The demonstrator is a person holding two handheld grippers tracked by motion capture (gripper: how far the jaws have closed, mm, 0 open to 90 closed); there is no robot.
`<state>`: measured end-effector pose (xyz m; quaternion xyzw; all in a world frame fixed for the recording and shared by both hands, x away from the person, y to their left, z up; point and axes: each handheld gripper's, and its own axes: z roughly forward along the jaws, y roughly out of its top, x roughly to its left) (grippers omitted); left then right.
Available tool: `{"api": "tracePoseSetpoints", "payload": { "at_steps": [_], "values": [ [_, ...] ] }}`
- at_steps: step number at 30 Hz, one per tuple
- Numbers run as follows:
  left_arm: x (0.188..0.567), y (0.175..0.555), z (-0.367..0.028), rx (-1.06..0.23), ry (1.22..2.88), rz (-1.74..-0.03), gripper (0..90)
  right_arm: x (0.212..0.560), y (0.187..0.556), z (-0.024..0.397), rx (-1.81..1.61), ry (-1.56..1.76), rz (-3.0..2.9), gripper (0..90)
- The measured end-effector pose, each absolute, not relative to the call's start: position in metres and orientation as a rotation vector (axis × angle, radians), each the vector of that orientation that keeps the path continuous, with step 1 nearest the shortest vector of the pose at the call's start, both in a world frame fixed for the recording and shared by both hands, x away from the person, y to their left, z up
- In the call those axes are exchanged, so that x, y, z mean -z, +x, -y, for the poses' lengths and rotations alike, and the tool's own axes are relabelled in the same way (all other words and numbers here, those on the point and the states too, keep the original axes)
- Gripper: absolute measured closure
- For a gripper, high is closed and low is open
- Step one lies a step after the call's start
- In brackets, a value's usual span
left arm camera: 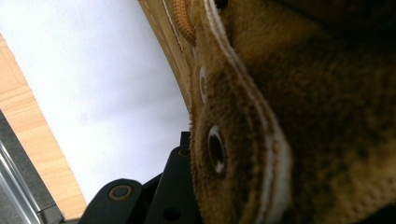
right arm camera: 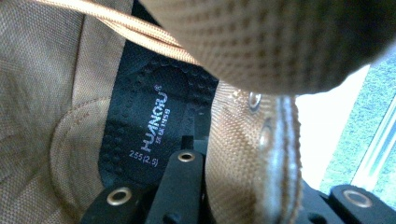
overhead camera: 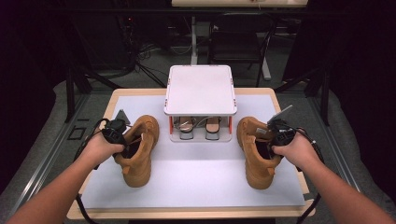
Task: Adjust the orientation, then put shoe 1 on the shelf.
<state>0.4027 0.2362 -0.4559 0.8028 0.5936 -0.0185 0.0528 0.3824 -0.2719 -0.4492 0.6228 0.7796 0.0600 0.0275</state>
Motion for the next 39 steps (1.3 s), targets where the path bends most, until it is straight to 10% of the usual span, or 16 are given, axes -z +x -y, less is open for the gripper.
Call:
{"api": "tracePoseSetpoints", "payload": {
  "at_steps": [39],
  "values": [
    [0.436, 0.41, -0.245, 0.089, 2.348, -1.874, 87.2, 0.427, 0.391, 0.28, -0.285, 2.059, -2.32, 86.7]
  ]
}}
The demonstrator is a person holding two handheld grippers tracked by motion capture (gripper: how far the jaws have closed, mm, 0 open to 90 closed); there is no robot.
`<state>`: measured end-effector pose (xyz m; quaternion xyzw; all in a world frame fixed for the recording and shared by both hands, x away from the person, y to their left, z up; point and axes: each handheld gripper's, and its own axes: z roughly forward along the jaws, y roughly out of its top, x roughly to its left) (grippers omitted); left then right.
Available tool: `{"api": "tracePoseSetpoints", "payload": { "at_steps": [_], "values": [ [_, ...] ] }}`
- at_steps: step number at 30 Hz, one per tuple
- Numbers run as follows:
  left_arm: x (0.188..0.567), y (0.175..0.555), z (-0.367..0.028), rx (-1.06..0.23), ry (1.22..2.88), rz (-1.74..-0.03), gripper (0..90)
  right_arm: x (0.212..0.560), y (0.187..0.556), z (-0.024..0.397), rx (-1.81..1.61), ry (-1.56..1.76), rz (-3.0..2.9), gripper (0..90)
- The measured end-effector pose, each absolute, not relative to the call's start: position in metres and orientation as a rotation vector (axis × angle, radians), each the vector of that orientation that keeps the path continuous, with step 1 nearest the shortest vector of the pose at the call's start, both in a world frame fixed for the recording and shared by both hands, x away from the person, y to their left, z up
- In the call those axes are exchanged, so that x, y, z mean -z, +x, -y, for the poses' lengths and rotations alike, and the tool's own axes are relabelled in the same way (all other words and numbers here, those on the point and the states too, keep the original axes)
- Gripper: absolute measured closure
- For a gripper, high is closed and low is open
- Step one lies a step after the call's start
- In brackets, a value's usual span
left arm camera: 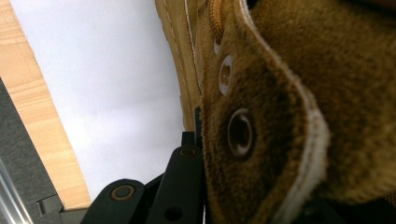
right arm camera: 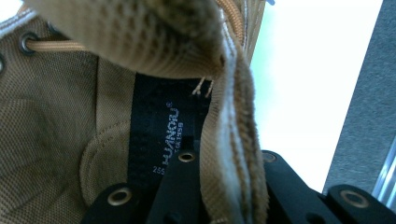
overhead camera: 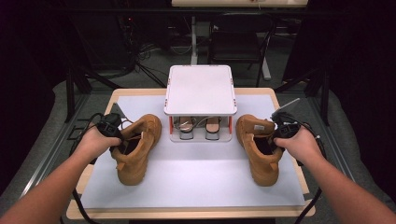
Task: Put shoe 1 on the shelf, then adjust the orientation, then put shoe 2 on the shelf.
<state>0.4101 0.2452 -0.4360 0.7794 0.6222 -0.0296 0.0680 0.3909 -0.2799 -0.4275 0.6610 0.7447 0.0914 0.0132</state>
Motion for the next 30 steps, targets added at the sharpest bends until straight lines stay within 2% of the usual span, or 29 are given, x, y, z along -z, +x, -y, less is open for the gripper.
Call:
{"api": "tracePoseSetpoints", "payload": {
  "at_steps": [14, 30],
  "values": [
    [0.417, 0.432, -0.249, 0.106, 2.261, -1.91, 87.1, 0.403, 0.41, 0.291, -0.313, 2.135, -2.24, 86.5],
    [0.412, 0.453, -0.247, 0.133, 2.211, -1.949, 87.0, 0.398, 0.437, 0.291, -0.3, 2.198, -2.215, 86.3]
  ]
}}
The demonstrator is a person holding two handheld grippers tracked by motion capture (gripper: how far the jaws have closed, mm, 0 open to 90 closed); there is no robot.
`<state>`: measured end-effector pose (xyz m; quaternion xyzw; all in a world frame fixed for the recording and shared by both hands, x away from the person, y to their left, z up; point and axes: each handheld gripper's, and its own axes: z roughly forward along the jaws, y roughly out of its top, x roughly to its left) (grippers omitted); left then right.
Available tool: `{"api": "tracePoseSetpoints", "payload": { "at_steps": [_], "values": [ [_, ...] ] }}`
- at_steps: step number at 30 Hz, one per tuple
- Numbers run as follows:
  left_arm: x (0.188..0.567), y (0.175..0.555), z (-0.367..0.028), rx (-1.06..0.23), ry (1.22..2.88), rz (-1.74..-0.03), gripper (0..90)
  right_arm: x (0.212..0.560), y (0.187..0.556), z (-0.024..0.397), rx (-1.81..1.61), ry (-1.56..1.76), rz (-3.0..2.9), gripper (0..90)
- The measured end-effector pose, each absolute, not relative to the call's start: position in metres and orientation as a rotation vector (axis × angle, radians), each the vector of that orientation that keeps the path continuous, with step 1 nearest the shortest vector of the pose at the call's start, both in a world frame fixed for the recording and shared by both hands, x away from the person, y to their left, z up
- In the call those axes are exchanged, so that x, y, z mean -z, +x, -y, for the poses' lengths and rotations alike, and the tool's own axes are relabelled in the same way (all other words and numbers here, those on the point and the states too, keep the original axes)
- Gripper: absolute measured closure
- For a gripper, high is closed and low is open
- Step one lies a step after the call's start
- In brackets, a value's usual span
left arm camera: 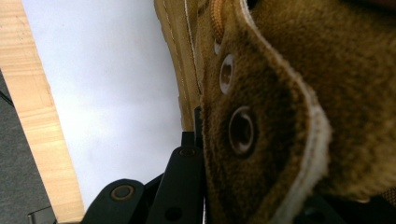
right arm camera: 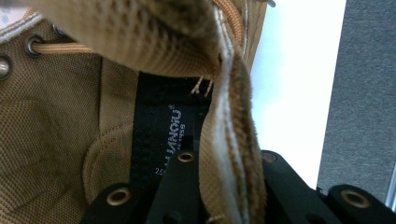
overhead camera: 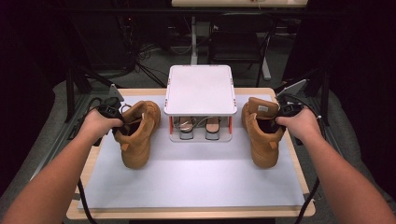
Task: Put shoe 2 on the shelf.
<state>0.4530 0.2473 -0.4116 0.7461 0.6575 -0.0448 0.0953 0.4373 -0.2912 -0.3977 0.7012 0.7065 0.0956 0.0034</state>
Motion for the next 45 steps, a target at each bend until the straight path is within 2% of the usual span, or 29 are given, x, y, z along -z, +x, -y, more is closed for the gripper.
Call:
{"api": "tracePoseSetpoints", "payload": {
  "at_steps": [26, 45],
  "values": [
    [0.374, 0.478, -0.249, 0.133, 2.107, -2.0, 86.9, 0.368, 0.462, 0.293, -0.308, 2.238, -2.166, 86.1],
    [0.336, 0.514, -0.247, 0.126, 1.935, -2.031, 86.8, 0.324, 0.506, 0.281, -0.409, 2.261, -2.074, 86.0]
  ]
}}
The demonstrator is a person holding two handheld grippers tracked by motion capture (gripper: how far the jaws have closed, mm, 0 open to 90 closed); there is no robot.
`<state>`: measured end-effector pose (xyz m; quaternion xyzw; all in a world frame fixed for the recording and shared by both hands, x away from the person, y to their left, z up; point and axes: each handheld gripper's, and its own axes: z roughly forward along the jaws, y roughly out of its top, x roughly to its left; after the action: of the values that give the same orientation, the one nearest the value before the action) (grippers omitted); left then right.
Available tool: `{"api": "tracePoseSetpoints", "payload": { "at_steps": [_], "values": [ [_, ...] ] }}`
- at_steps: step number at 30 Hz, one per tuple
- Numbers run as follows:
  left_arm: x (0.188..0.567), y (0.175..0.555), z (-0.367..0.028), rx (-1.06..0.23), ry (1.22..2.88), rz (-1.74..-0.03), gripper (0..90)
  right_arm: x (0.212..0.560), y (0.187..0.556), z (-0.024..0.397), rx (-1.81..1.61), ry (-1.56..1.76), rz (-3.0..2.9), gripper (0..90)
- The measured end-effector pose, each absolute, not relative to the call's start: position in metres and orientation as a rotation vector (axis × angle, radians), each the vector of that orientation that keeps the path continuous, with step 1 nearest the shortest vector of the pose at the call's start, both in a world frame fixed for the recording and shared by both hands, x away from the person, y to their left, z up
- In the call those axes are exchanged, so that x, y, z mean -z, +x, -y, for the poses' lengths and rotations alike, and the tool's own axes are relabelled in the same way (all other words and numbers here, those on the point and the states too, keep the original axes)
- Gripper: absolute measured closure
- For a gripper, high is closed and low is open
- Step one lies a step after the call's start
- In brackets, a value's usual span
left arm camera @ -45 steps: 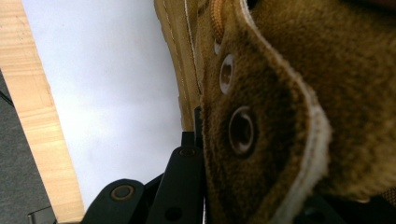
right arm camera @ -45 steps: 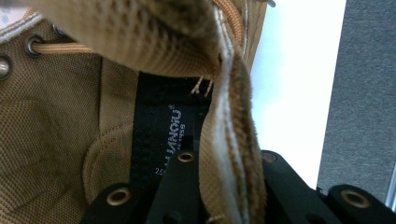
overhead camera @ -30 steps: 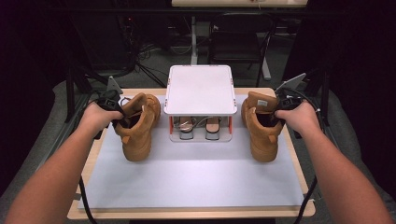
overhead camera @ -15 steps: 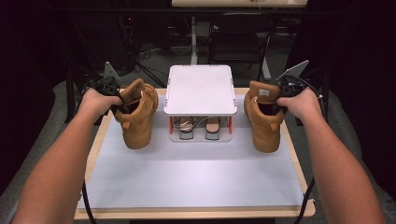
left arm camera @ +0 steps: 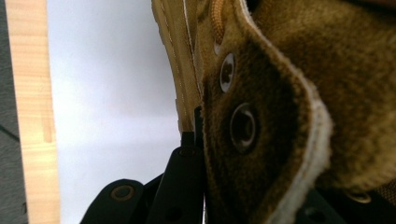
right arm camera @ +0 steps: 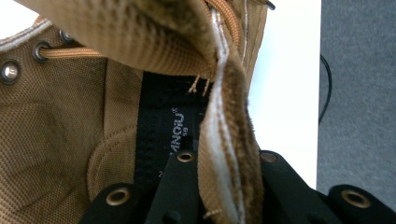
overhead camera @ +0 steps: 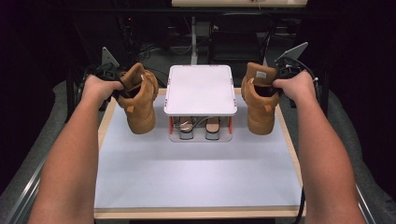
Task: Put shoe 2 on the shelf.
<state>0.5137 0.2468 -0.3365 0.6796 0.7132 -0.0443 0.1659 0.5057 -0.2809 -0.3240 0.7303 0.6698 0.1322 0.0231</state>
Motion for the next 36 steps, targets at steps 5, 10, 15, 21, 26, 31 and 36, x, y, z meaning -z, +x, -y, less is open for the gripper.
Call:
{"api": "tracePoseSetpoints", "payload": {
  "at_steps": [5, 10, 15, 21, 26, 31, 36],
  "values": [
    [0.319, 0.518, -0.244, 0.091, 1.923, -2.025, 86.8, 0.304, 0.514, 0.275, -0.472, 2.239, -2.055, 86.1],
    [0.31, 0.52, -0.242, 0.069, 1.923, -2.023, 86.8, 0.294, 0.517, 0.268, -0.461, 2.215, -2.042, 86.0],
    [0.303, 0.521, -0.242, 0.07, 1.904, -2.015, 86.8, 0.282, 0.516, 0.263, -0.479, 2.199, -2.046, 86.0],
    [0.295, 0.521, -0.24, 0.048, 1.911, -2.014, 86.7, 0.272, 0.516, 0.257, -0.474, 2.185, -2.031, 86.0],
    [0.288, 0.522, -0.237, 0.054, 1.919, -1.997, 86.8, 0.267, 0.515, 0.256, -0.485, 2.199, -2.03, 86.0],
    [0.28, 0.524, -0.227, 0.039, 1.927, -1.973, 86.7, 0.263, 0.517, 0.251, -0.494, 2.188, -2.016, 85.9],
    [0.272, 0.525, -0.213, 0.026, 1.958, -1.956, 86.7, 0.26, 0.516, 0.245, -0.514, 2.197, -2.009, 85.9]
  ]
}}
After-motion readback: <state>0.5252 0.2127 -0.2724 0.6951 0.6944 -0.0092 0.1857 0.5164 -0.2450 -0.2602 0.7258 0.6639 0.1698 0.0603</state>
